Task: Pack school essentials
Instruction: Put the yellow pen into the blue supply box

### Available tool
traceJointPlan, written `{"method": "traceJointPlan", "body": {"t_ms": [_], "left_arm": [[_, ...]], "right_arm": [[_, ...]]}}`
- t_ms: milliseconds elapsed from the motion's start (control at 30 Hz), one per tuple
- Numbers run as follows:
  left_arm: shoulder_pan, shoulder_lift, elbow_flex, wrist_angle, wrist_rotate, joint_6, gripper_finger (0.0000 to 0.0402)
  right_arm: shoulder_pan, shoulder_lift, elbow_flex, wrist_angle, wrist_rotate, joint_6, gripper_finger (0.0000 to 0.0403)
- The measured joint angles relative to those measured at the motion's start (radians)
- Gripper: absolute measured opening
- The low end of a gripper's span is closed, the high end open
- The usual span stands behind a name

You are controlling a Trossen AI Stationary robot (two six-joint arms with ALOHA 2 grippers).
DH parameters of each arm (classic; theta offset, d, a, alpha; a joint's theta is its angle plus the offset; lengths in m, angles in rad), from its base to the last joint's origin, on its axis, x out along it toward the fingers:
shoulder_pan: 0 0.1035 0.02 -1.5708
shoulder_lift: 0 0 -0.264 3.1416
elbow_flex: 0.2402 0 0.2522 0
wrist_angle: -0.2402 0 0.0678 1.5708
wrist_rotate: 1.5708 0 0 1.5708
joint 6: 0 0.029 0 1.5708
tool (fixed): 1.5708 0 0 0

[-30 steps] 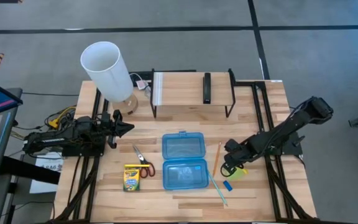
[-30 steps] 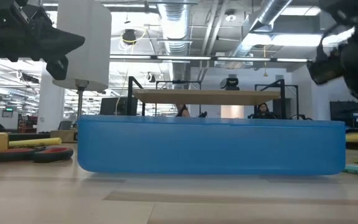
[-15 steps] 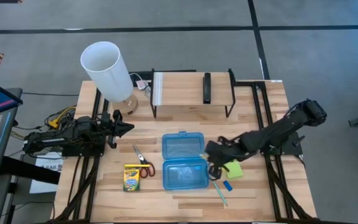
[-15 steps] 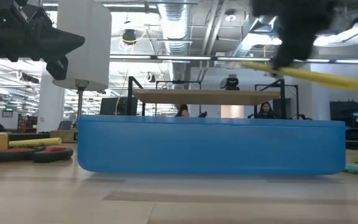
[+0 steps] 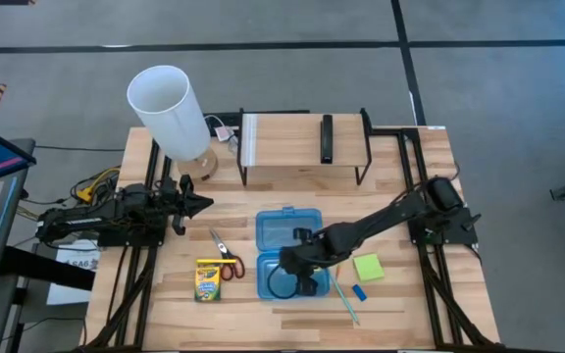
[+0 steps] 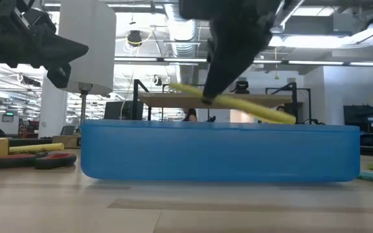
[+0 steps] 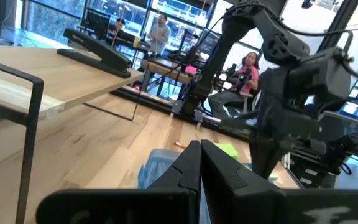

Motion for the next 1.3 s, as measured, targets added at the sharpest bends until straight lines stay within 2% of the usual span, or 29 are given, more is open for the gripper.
{"method": "traceJointPlan", "body": {"t_ms": [133, 300, 433, 567, 733, 867, 1000, 1133, 1300], "left_arm": [[0.0, 0.0, 0.0, 0.002, 0.0, 0.007, 0.0], [0.0, 0.0, 0.0, 0.002, 0.001, 0.008, 0.0], [0.0, 0.0, 0.0, 0.002, 0.001, 0.008, 0.0], [0.0, 0.0, 0.0, 0.002, 0.019, 0.008, 0.0], [0.0, 0.0, 0.0, 0.003, 0.031, 0.026, 0.0], [0.0, 0.0, 0.0, 0.002, 0.071, 0.043, 0.0], [-0.003, 0.0, 0.0, 0.005, 0.113, 0.058, 0.0], [-0.026, 0.003, 0.0, 0.005, 0.1, 0.077, 0.0002], [-0.071, 0.024, 0.003, 0.008, 0.05, 0.086, 0.0013]], "right_arm": [[-0.012, 0.038, 0.004, 0.003, -0.024, -0.002, 0.0062], [-0.018, 0.038, 0.004, -0.011, -0.028, -0.002, 0.0121], [-0.017, 0.012, 0.004, -0.03, -0.029, -0.001, 0.0168], [-0.017, -0.021, 0.004, -0.073, -0.009, 0.016, 0.0197], [0.012, -0.053, -0.002, -0.017, 0.061, 0.02, 0.0204], [0.045, -0.06, -0.049, 0.03, 0.076, 0.023, 0.0196], [0.072, -0.089, -0.115, 0.054, 0.149, 0.067, 0.0188], [0.078, -0.148, -0.209, 0.147, 0.196, 0.095, 0.0185], [0.077, -0.265, -0.355, 0.378, 0.21, 0.079, 0.0187]]}}
